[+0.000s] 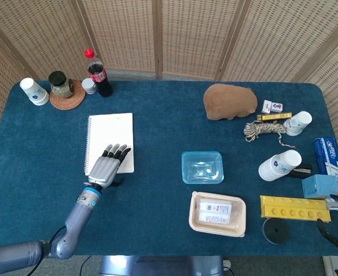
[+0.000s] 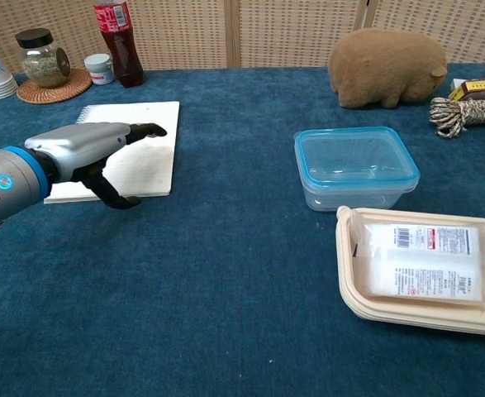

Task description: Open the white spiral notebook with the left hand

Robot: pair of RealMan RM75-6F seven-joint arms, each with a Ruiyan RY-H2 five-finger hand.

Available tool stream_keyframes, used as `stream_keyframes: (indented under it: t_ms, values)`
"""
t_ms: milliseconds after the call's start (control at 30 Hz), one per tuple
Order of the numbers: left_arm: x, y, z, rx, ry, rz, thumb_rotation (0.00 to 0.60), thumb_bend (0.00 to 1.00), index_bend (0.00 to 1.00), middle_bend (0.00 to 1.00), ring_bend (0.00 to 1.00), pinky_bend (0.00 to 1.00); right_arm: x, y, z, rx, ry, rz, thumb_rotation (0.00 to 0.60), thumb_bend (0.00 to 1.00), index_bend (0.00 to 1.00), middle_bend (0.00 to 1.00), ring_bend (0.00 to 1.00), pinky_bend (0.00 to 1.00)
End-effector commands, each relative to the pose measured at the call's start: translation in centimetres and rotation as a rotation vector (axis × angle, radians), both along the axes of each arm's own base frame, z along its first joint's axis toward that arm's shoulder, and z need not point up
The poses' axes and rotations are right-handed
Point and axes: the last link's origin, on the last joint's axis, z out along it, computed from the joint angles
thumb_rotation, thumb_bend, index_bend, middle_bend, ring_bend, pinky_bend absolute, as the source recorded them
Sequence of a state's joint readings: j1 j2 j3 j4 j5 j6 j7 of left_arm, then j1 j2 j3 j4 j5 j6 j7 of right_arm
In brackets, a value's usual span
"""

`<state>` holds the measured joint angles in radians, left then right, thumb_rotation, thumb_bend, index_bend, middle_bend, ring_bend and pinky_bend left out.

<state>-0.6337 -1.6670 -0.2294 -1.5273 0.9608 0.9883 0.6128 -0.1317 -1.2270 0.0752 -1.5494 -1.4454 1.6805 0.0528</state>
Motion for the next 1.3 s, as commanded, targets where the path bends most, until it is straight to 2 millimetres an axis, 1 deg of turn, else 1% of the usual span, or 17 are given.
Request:
stream_keyframes:
  t_ms: [33, 233, 533, 900, 1133, 1300]
  values:
    - [0.3, 0.6, -0.8, 0.006, -0.004, 0.009, 0.600, 0.28, 0.00, 0.02, 0.00, 0.00, -0.1, 0.1, 0.1, -0.003, 0.001, -0.003, 0.600, 0.29, 0.25, 0.22, 0.18, 0.27]
    - [0.6, 1.4, -1.4, 0.026, -0.018, 0.021, 0.600, 0.28, 0.00, 0.03, 0.00, 0.00, -0.2, 0.1, 0.1, -0.007, 0.002, -0.010, 0.600, 0.29, 0.25, 0.22, 0.18, 0.27]
    - [0.7, 1.8, -2.0, 0.035, -0.015, 0.027, 0.600, 0.29, 0.00, 0.04, 0.00, 0.00, -0.5, 0.4, 0.2, -0.015, 0.002, -0.021, 0.600, 0.29, 0.25, 0.22, 0.18, 0.27]
    - [0.5, 1.9, -2.0, 0.073, -0.070, 0.039, 0.600, 0.28, 0.00, 0.05, 0.00, 0.00, -0.6, 0.7, 0.3, -0.026, 0.001, -0.022, 0.600, 0.29, 0.25, 0.22, 0.18, 0.27]
    - [0.3, 2.1, -1.1, 0.155, -0.136, 0.041, 0.600, 0.28, 0.00, 0.06, 0.00, 0.01, -0.5, 0.8, 0.5, -0.036, 0.004, -0.016, 0.600, 0.29, 0.25, 0.22, 0.18, 0.27]
    - [-0.4, 1.9, 0.9, 0.284, -0.232, 0.073, 0.600, 0.28, 0.00, 0.08, 0.00, 0.02, -0.4, 1.0, 0.7, -0.045, 0.006, -0.011, 0.600, 0.29, 0.25, 0.22, 0.18, 0.27]
